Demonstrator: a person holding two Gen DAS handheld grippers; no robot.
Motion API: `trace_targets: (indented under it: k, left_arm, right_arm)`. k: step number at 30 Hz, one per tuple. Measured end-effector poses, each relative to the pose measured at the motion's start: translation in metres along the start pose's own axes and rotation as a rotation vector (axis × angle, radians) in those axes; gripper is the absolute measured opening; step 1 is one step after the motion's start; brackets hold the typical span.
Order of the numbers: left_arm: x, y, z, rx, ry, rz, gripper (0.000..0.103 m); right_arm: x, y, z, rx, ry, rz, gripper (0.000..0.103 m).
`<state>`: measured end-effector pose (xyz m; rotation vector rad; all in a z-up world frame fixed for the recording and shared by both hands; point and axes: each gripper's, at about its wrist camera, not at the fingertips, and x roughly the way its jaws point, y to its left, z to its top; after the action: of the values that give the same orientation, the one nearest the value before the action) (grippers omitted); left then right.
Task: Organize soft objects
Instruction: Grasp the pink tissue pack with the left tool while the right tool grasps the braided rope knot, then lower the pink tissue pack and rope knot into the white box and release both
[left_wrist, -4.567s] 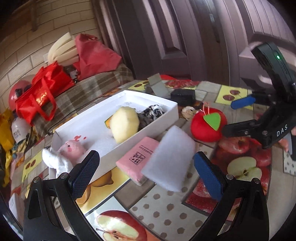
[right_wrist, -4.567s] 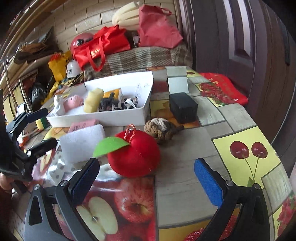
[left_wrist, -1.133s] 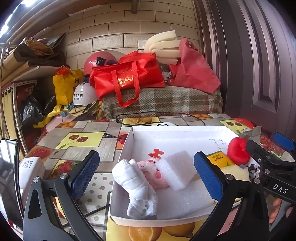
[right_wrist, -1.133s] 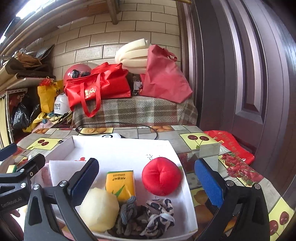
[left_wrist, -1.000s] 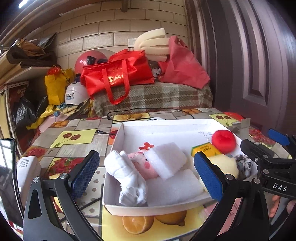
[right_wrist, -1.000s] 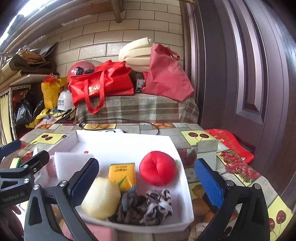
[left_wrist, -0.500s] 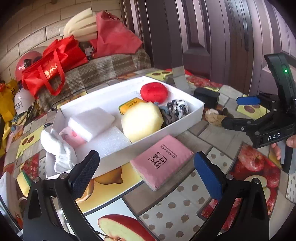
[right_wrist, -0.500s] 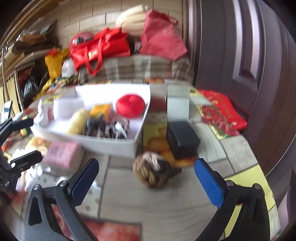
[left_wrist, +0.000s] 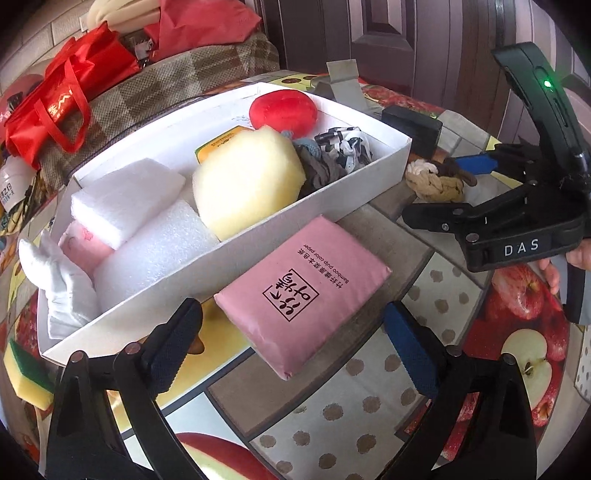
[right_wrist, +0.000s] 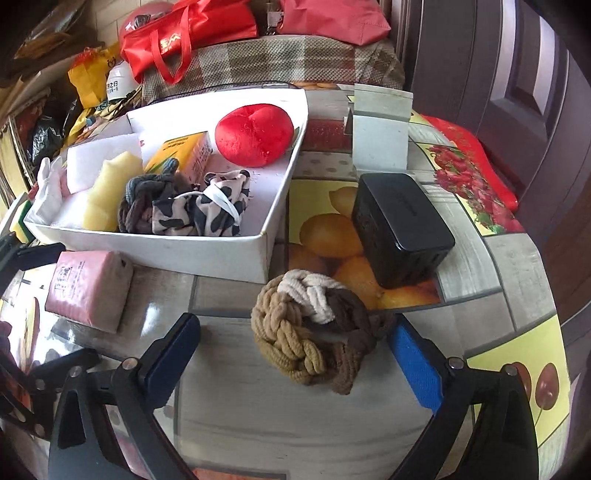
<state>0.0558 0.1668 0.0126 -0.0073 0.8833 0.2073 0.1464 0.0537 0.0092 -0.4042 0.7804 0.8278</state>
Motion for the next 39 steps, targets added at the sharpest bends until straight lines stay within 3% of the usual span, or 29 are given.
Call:
trace_targets:
  k: [5,8,15,21,27,31,39]
  left_arm:
    - [-0.003,-0.003,0.000,0.010,-0.020,-0.022,0.071]
    - [-0.009,-0.014,-0.002,0.059,-0.048,-0.005,0.063]
    - [-0.051,-0.015,-0.016,-0.015,-0.227,-0.020,0.059]
    - [-0.087,-0.005,-0.031,-0.109,-0.410,0.049,0.059]
    - [-0.109,0.004,-0.045,-0.193,-0.536,0.153,0.059]
    - [-0.114,0.005,-0.049,-0.223,-0.567,0.231,0.059]
    - [-0.108,0.013,-0.050,-0.268,-0.538,0.298,0.059]
  right_arm:
    - [-0.005,0.005,0.000,-0.044,-0.034,0.012,0.052]
    - [-0.007,0.010,0.000,-0.068,-0.044,0.005,0.043]
    - [-0.026,0.010,-0.012,-0.030,-0.098,0.048,0.035]
    - [-0.074,0.017,-0.039,-0.002,-0.295,0.076,0.034]
    - [-0.104,0.027,-0.057,-0.001,-0.446,0.034,0.034]
    - [-0.111,0.036,-0.059,-0.028,-0.497,-0.022,0.034]
    - [-0.101,0.039,-0.046,0.039,-0.494,-0.003,0.035]
